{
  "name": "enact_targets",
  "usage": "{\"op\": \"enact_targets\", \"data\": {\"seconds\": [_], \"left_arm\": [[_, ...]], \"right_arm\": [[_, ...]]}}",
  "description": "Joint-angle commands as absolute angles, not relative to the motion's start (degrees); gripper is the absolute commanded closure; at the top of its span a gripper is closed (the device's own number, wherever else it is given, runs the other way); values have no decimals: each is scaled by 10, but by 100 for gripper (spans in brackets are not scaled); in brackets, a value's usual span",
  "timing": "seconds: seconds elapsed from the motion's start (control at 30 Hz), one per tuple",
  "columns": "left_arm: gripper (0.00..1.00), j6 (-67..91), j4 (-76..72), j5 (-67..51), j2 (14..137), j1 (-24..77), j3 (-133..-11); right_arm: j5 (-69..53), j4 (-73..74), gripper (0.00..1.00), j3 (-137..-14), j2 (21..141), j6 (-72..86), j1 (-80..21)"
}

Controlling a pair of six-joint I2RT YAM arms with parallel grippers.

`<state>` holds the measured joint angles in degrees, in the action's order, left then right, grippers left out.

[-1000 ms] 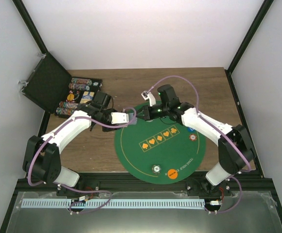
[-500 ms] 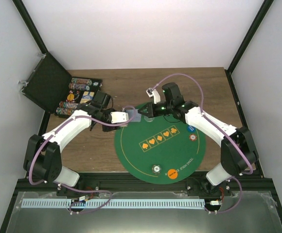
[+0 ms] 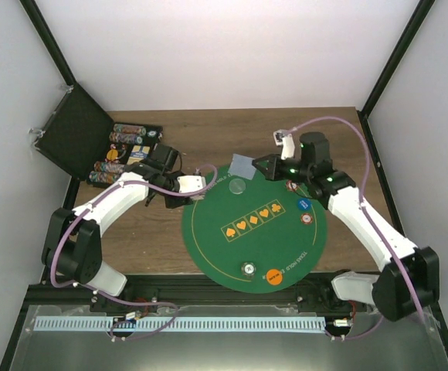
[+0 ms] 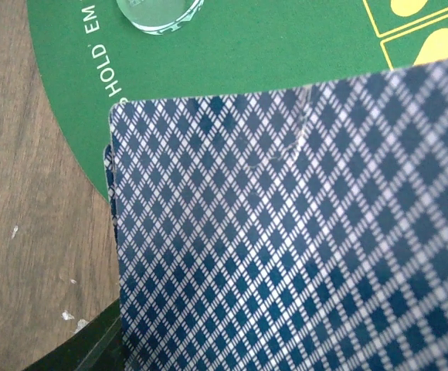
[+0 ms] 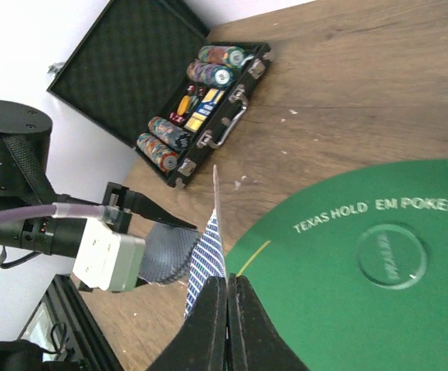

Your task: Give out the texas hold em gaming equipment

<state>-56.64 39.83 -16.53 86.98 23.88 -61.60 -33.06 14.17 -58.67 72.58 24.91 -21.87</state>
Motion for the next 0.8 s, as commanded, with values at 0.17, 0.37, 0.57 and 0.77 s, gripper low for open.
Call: {"op": "enact_targets", "data": {"seconds": [0.17, 0.37, 0.57, 0.77], "left_arm": [[49, -541, 402, -170, 848, 236, -629], [49, -536, 405, -154, 852, 236, -630], [48, -521, 408, -150, 848, 236, -628], [48, -508, 415, -137, 843, 236, -625]], "right_arm": [[-314, 174, 99, -514, 646, 245, -164], [-328, 180, 99, -516, 649, 227, -148], [-345, 196, 99, -526, 656, 207, -148], [-339, 225, 99, -539, 667, 177, -147]]}}
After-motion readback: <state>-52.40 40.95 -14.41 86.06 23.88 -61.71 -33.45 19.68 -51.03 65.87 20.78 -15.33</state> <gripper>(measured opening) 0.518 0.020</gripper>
